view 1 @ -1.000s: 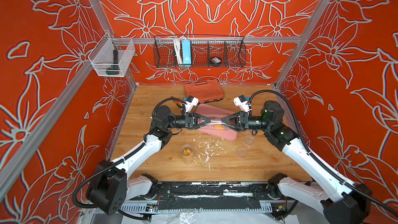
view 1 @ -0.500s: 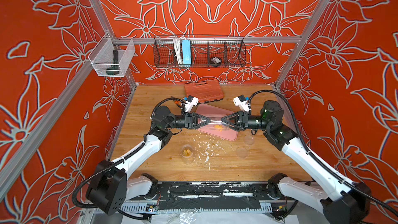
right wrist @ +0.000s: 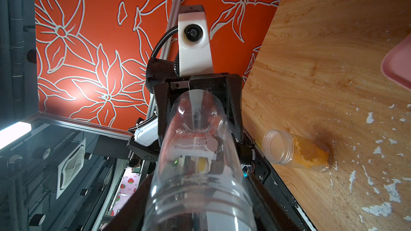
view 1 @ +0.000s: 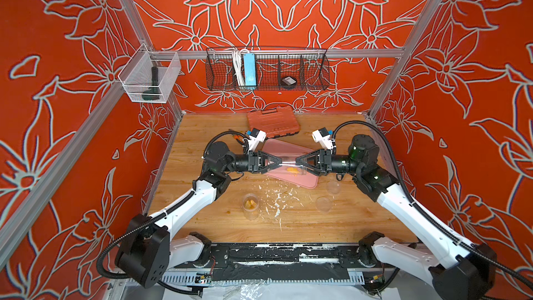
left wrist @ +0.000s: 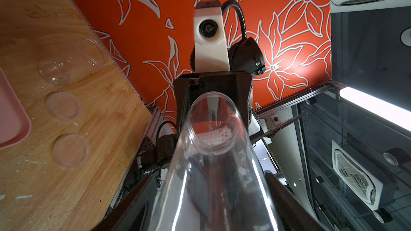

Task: Pour the cookies out of the jar
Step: Place the jar at the center of the board.

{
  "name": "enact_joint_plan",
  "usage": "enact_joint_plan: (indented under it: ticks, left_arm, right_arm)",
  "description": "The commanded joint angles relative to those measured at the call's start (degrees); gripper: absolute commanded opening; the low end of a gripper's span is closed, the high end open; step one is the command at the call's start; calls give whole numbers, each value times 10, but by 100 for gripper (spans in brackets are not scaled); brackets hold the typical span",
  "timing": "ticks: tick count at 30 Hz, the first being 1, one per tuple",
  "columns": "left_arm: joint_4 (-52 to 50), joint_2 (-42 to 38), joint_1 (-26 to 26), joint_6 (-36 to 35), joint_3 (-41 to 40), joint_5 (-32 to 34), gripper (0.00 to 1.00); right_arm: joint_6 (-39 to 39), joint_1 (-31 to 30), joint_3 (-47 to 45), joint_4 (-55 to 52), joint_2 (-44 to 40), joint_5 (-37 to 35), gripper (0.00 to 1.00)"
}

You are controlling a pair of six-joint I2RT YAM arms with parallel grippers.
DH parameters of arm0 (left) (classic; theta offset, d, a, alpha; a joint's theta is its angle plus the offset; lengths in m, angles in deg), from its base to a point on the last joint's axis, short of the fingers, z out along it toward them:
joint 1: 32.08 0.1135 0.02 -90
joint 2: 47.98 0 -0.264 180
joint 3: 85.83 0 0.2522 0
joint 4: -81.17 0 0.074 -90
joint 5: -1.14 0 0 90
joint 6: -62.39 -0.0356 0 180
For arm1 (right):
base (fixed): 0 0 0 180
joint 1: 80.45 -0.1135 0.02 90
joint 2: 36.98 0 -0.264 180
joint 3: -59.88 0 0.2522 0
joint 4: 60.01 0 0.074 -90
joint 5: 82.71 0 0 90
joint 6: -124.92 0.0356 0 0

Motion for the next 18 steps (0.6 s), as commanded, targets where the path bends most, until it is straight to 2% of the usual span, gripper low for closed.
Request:
enact_joint_plan:
  ticks: [1,6,10,15,18]
  left_arm:
    - [-7,-3,-2,-4,8,-10,83]
    - [-60,-9,-1,-39,22,-12,86]
    - [-183,-28,20,-120,44,-10,87]
    - [-273,-69,106,-169,27,-12,89]
    - [-318,-97,152,-194,18,-6,90]
  right_arm:
    - [-14,-7,-4,-2,-5,-5,59]
    - [-40,-4,-3,-43,-10,-20,59]
    - [-58,9,-4,-80,-22,-39,59]
    - [-100,39,11,-167,-39,-50,57]
    - [-174,46,43,-294,-40,-91,54]
